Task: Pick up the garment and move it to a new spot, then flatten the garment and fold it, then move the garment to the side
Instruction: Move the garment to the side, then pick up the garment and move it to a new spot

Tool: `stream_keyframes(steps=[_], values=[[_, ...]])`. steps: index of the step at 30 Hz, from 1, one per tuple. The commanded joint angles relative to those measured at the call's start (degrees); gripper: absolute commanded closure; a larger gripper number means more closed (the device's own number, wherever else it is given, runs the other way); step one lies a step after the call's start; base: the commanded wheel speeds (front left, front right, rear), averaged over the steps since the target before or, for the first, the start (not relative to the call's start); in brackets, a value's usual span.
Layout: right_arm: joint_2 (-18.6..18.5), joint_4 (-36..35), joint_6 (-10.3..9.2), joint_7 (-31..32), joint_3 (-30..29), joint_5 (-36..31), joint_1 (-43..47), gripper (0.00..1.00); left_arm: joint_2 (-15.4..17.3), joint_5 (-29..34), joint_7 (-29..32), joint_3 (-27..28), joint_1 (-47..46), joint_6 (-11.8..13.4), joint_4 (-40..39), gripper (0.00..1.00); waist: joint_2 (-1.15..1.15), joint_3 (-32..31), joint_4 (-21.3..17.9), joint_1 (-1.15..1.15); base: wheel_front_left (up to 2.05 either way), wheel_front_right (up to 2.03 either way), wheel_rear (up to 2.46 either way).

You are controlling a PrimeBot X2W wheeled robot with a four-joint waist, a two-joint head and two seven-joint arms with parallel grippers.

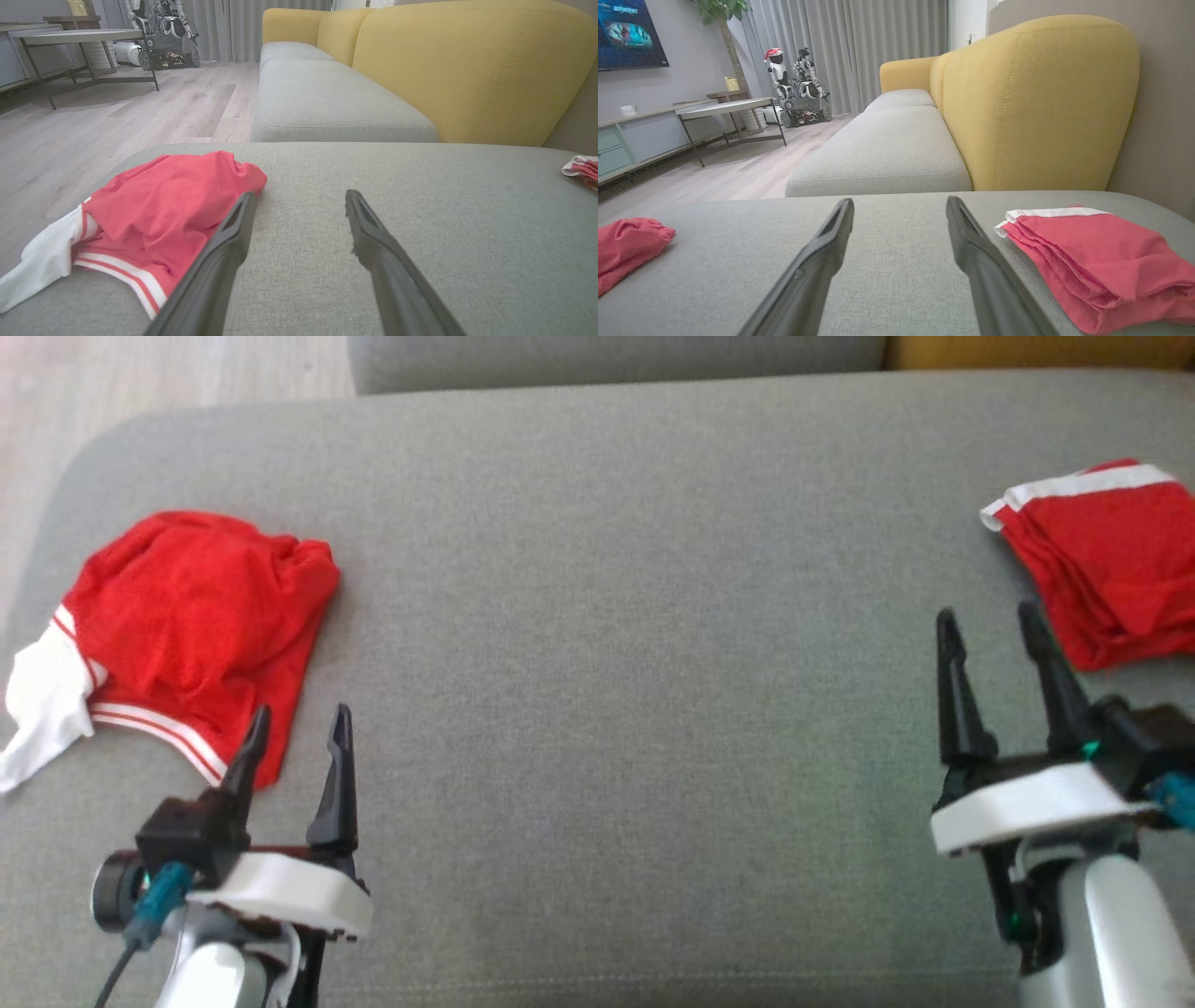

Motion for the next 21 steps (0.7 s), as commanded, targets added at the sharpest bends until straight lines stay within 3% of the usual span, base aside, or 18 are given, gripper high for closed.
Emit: stream_keyframes(steps=[1, 21], values=[[-0.2, -1.6, -0.04, -0.8, 1.5, -0.1, -0.3, 0.00, 1.5, -0.4, -0.1, 2.1, -1.5, 0.5, -1.7, 0.00, 0.00, -0.9, 0.1, 0.01, 0.00, 0.00, 0.00], [-0.2, -1.1, -0.04, -0.5, 0.9, -0.4, 5.6, 0.00, 2.1, -0.7, 1.4, 0.2, 2.9, 1.3, -2.1, 0.00, 0.00, -5.7, -0.1, 0.01, 0.00, 0.00, 0.00]])
